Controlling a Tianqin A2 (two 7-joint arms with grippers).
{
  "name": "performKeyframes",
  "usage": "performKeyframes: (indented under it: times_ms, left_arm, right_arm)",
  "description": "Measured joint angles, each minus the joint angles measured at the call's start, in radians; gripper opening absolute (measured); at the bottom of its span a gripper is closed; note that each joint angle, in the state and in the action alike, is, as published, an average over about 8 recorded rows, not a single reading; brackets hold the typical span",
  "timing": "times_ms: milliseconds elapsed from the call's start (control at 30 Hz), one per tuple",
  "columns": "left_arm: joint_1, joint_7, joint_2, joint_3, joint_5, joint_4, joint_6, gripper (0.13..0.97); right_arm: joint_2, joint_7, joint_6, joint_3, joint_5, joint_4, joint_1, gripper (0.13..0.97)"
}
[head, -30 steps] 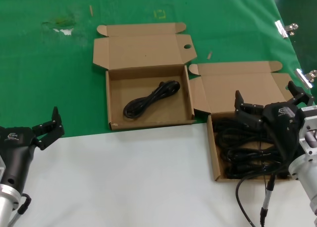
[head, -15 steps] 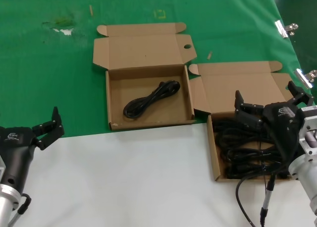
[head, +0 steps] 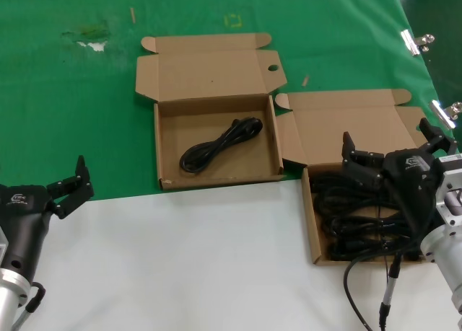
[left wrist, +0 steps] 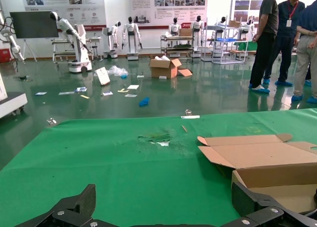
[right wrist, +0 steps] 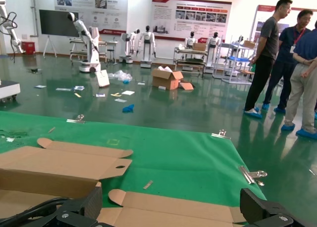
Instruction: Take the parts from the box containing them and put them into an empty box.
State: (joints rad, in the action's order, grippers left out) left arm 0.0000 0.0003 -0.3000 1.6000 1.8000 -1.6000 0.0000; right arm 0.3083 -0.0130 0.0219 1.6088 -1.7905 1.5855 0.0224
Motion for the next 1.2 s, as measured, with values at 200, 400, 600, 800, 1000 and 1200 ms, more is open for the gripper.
performKeyframes:
  times_ms: [200,400,600,800,1000,1200]
  left_arm:
    - [0.0,0.0,0.0,0.0,0.0,0.0,0.0,0.966]
    - [0.0,0.0,0.0,0.0,0.0,0.0,0.0,0.966]
    - [0.0,0.0,0.0,0.0,0.0,0.0,0.0,0.966]
    - [0.0,0.0,0.0,0.0,0.0,0.0,0.0,0.966]
    - [0.0,0.0,0.0,0.0,0.0,0.0,0.0,0.966]
    - [0.0,-0.001,0.0,0.0,0.0,0.0,0.0,0.966]
  right_arm:
    - [0.0,0.0,0.0,0.0,0.0,0.0,0.0,0.966]
    - [0.0,0.0,0.0,0.0,0.0,0.0,0.0,0.966]
    - [0.0,0.0,0.0,0.0,0.0,0.0,0.0,0.966]
    - [0.0,0.0,0.0,0.0,0.0,0.0,0.0,0.966]
    - [0.0,0.0,0.0,0.0,0.0,0.0,0.0,0.966]
    - [0.0,0.0,0.0,0.0,0.0,0.0,0.0,0.966]
